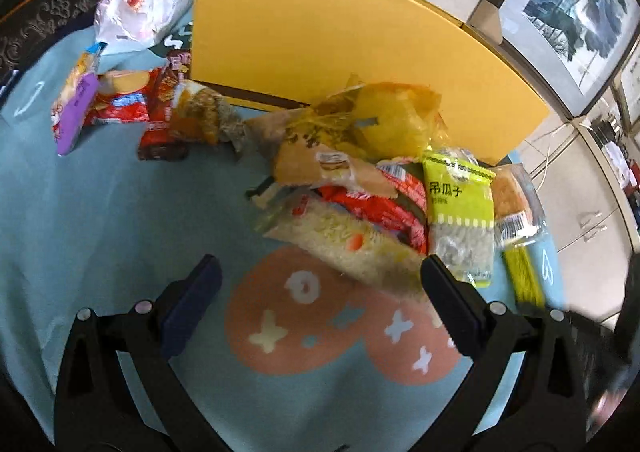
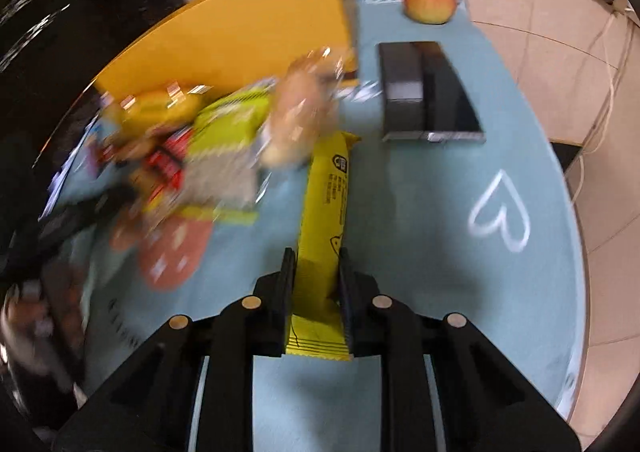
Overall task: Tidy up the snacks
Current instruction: 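Grasp the long white-red snack bag with the left tool while the right tool grasps the yellow bar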
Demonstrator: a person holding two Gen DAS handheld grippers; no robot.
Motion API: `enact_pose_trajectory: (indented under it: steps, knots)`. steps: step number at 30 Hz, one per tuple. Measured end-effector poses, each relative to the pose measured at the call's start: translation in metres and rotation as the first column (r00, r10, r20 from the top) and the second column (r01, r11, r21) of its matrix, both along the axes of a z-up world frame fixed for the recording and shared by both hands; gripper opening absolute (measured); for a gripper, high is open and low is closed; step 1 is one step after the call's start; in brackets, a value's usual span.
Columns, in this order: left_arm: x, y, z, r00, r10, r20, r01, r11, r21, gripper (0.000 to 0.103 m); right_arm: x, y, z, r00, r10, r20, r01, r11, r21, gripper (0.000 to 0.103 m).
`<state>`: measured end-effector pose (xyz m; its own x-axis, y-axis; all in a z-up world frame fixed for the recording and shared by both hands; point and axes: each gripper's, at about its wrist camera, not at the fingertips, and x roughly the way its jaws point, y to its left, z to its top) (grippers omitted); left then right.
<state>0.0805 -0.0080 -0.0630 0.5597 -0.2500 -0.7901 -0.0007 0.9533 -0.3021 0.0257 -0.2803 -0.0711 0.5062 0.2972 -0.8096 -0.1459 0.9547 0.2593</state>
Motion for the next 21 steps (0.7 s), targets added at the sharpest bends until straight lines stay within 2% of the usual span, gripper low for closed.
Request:
enact_pose_trajectory:
  steps: [5, 9, 10, 12, 13, 14, 17, 21]
  knots:
    - [0.020, -0.016, 0.001, 0.994, 0.092, -0.051, -0.088, 0.993, 0.073, 0.101, -0.014, 0.012, 0.000, 0.999, 0.046, 0.012, -0.045, 0.999, -0.021, 0.021]
    - [0.031, -0.029, 0.001, 0.991, 0.120, -0.059, -0.109, 0.982, 0.153, 0.101, -0.016, 0.021, -0.001, 0.998, 0.065, 0.026, -0.064, 0.997, -0.049, 0.024]
    - [0.032, -0.032, 0.000, 0.992, 0.118, -0.053, -0.107, 0.979, 0.175, 0.098, -0.020, 0.022, -0.001, 0.997, 0.068, 0.031, -0.066, 0.997, -0.049, 0.024]
    - [0.028, -0.040, 0.000, 0.993, 0.116, -0.016, -0.108, 0.962, 0.251, 0.084, -0.017, 0.021, -0.004, 0.997, 0.070, 0.033, -0.068, 0.997, -0.045, 0.024]
    - [0.026, -0.042, 0.000, 0.993, 0.118, -0.007, -0.111, 0.953, 0.280, 0.073, -0.017, 0.020, -0.004, 0.997, 0.073, 0.033, -0.071, 0.997, -0.040, 0.025]
    - [0.024, -0.043, 0.000, 0.994, 0.107, 0.001, -0.103, 0.948, 0.301, 0.068, -0.016, 0.019, -0.004, 0.997, 0.076, 0.033, -0.074, 0.996, -0.040, 0.025]
    - [0.015, -0.037, 0.001, 0.998, 0.064, 0.003, -0.062, 0.950, 0.307, 0.068, -0.019, 0.014, -0.002, 0.996, 0.078, 0.039, -0.076, 0.996, -0.041, 0.027]
    - [-0.003, -0.011, 0.002, 0.997, 0.071, -0.021, -0.062, 0.955, 0.292, 0.068, -0.019, 0.013, 0.000, 0.996, 0.079, 0.041, -0.077, 0.996, -0.051, 0.030]
